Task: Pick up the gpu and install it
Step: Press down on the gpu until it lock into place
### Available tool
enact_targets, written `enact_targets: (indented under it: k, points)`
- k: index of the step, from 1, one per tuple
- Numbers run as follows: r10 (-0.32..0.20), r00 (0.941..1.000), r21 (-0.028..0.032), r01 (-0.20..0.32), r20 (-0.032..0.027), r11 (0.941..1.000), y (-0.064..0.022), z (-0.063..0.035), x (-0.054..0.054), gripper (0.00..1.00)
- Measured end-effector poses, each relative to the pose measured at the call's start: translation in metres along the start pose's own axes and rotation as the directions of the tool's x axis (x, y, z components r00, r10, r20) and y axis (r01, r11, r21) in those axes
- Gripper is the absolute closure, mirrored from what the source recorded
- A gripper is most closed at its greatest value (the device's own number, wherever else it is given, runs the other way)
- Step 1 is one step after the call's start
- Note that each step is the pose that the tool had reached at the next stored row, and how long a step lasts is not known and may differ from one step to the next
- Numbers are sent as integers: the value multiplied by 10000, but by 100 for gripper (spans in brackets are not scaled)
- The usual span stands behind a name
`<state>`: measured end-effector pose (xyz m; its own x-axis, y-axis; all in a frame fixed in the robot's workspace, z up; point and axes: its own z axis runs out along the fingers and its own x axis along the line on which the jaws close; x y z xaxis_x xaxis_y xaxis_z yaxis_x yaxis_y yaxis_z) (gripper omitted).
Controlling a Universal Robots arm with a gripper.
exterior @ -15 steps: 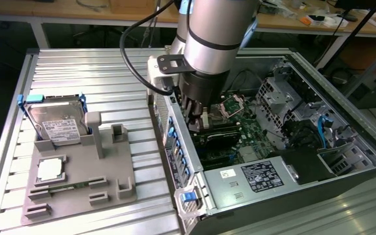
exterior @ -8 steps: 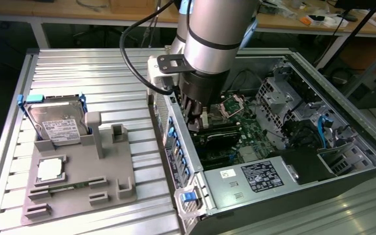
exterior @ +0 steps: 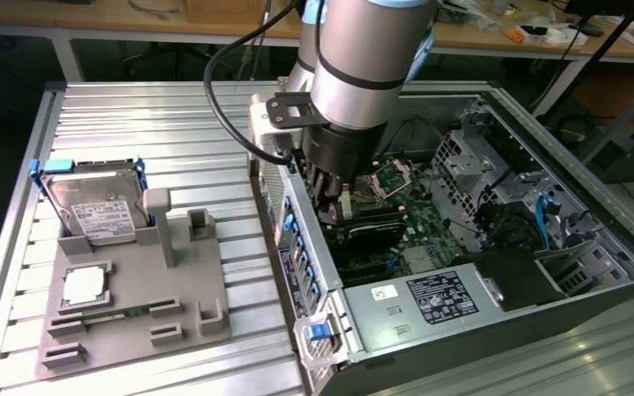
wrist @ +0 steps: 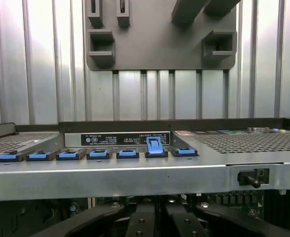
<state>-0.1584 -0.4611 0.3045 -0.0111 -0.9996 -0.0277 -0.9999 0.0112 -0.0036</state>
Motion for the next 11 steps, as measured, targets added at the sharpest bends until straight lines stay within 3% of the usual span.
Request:
enact_targets:
  k: [2,8,11]
  points:
    - [-1,10000,2,1,3,10000,-53,1,-1,89]
    - [-3,10000,-1,3,4,10000,-334,4,-12,89]
    - [-3,10000,-6,3,3,10000,-353,4,-12,89]
